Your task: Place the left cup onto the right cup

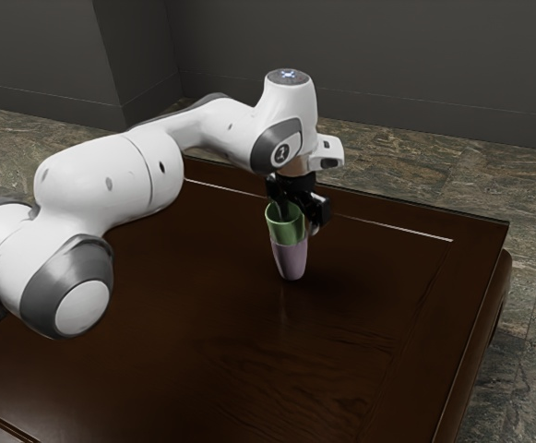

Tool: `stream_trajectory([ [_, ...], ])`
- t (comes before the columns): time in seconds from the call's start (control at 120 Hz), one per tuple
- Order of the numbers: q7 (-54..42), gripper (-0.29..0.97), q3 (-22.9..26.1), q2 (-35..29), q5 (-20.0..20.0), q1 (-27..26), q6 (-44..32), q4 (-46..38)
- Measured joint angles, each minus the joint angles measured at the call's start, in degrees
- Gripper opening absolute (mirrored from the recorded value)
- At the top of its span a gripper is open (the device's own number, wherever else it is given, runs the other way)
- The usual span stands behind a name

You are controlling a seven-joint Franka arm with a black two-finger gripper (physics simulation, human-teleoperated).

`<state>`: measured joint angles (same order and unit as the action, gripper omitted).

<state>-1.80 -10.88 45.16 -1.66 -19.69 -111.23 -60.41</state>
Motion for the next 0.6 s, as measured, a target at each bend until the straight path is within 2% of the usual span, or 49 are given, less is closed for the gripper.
stream_trajectory([
  [0.167,-0.1,0.62,0.2,-2.9,0.0,-0.3,2.7,1.7],
  [0.283,-0.1,0.64,1.2,-9.0,-0.1,-0.4,4.9,0.4],
  [0.35,-0.2,0.65,1.5,-15.2,-0.3,-0.4,5.7,-6.0],
  [0.483,-0.2,0.65,1.9,-30.2,-0.3,-0.8,6.7,-25.4],
  [0.6,-0.4,0.66,1.7,-41.1,0.0,-3.7,7.5,-38.0],
])
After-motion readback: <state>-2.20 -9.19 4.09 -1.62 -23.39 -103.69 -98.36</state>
